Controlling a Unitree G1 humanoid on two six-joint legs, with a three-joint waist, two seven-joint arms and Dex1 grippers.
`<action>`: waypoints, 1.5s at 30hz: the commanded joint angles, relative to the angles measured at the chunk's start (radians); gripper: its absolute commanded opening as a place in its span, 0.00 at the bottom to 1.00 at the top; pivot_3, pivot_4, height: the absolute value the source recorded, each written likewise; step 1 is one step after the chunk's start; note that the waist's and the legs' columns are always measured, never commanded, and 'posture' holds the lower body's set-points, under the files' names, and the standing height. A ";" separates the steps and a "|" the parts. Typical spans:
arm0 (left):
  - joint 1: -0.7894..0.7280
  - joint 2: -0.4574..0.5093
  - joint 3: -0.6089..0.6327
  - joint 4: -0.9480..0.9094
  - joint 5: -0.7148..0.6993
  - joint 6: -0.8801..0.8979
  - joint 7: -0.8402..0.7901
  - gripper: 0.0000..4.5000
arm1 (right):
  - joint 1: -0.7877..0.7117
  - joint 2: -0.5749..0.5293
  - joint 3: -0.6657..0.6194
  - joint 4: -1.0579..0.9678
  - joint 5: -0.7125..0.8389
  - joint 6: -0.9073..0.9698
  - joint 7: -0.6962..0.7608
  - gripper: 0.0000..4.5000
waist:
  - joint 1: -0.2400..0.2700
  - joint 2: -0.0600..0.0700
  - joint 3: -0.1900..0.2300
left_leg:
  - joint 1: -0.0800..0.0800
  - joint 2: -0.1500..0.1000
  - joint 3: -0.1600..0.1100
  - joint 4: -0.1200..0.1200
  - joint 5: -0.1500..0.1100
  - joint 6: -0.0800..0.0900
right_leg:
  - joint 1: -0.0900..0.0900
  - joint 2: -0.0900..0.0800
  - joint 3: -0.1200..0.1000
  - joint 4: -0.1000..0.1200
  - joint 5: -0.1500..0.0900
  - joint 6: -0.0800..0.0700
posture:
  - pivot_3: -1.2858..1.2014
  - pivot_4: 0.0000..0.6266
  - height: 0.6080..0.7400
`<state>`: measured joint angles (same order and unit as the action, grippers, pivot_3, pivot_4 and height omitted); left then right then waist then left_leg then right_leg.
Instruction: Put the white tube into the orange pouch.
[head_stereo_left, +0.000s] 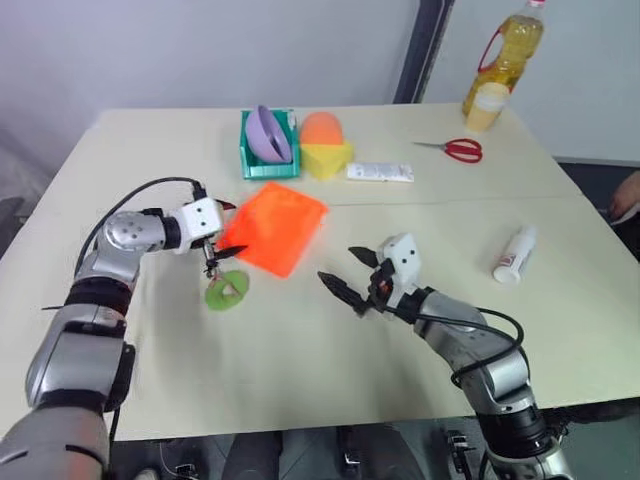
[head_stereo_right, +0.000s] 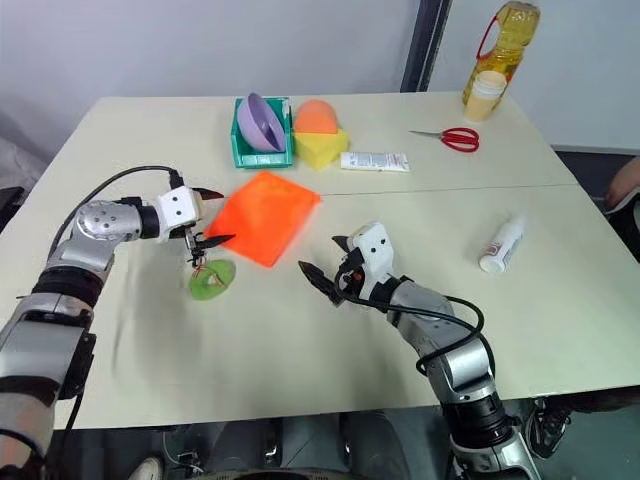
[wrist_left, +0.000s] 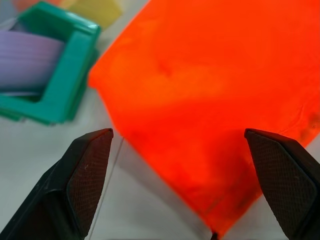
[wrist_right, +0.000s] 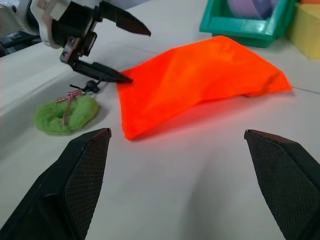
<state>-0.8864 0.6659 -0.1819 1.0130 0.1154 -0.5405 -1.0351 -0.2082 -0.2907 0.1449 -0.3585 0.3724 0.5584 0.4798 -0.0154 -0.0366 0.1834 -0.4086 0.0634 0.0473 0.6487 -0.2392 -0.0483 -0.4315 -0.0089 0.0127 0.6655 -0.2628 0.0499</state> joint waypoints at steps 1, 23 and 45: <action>-0.055 0.010 -0.020 0.054 0.033 -0.065 -0.048 1.00 | 0.000 0.010 -0.002 -0.030 -0.012 -0.030 -0.009 0.98 | 0.001 0.000 0.000 | 0.000 0.000 0.000 0.000 0.000 0.000 | 0.000 0.000 0.000 0.000 0.000 0.000 | 0.52 0.24 0.89; -0.119 -0.003 -0.008 0.110 0.027 -0.065 -0.180 1.00 | 0.007 0.022 0.015 -0.007 -0.039 -0.053 0.004 0.98 | 0.002 0.000 0.000 | 0.000 0.000 0.000 0.001 0.000 0.000 | 0.000 0.000 0.000 0.001 0.000 0.000 | 0.52 0.24 0.89; -0.011 -0.050 0.009 -0.117 -0.064 0.038 -0.322 1.00 | 0.014 0.028 0.018 0.000 -0.044 -0.059 0.006 0.98 | 0.002 0.000 0.000 | 0.000 0.000 -0.001 0.001 0.000 0.000 | 0.000 0.000 0.000 0.001 0.000 0.000 | 0.52 0.24 0.89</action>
<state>-0.8916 0.6070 -0.1804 0.9362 0.0674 -0.4975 -1.3547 -0.1919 -0.2679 0.1610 -0.3468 0.3280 0.5181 0.4810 -0.0134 -0.0366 0.1833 -0.4090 0.0638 0.0467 0.6502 -0.2391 -0.0484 -0.4317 -0.0084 0.0129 0.6668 -0.2628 0.0500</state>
